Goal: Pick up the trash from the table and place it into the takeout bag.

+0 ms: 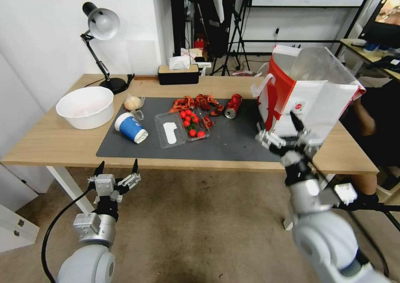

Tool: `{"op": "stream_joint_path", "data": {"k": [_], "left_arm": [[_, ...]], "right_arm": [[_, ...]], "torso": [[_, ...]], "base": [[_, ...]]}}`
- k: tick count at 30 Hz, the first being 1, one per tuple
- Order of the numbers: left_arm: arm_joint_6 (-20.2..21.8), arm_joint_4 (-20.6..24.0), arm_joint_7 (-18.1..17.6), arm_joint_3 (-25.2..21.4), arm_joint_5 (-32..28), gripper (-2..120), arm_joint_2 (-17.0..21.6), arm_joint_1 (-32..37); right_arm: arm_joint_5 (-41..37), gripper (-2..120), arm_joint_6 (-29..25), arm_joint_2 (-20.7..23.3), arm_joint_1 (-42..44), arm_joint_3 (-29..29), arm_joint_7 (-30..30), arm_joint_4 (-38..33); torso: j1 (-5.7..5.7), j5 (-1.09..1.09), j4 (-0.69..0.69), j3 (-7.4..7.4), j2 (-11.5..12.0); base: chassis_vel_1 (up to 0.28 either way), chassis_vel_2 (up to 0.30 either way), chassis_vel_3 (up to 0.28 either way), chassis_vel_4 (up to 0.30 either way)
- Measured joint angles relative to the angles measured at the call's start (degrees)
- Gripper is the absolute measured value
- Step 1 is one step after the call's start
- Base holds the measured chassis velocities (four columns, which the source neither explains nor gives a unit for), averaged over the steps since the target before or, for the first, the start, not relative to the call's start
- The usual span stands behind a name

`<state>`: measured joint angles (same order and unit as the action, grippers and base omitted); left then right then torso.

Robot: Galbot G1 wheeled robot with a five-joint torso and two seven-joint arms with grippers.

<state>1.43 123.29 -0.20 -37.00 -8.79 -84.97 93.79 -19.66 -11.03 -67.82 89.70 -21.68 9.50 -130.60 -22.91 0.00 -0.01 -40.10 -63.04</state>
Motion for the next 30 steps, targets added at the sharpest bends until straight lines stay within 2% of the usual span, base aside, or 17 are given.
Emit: {"op": "stream_joint_path", "data": {"k": [5,9,12,30], "left_arm": [[0.0,-0.05,-0.01,-0.04,-0.94,100,0.8,0.03],[0.0,-0.04,-0.01,0.02,-0.98,100,0.99,0.03],[-0.02,0.1,0.0,0.38,-1.01,100,1.53,0.07],[-0.35,0.61,0.02,0.07,-1.23,100,3.06,0.49]], "right_arm": [[4.74,100,-4.27,-1.48,6.79,0.34,-0.01,1.91],[5.38,100,-5.25,-1.7,8.06,0.34,0.02,2.37],[7.17,100,-8.23,-2.89,11.39,0.33,0.19,4.7],[7.84,100,-14.3,-4.81,13.21,0.71,-0.73,13.48]], "torso": [[0.0,0.0,0.0,-0.01,0.0],[0.0,-0.01,0.01,-0.01,0.0],[-0.01,-0.01,0.01,-0.01,0.0],[0.0,0.01,0.01,-0.01,0.01]], "base": [[0.0,0.0,0.0,0.0],[0.0,0.0,0.0,0.0],[0.0,0.0,0.0,0.0],[0.0,0.0,0.0,0.0]]}}
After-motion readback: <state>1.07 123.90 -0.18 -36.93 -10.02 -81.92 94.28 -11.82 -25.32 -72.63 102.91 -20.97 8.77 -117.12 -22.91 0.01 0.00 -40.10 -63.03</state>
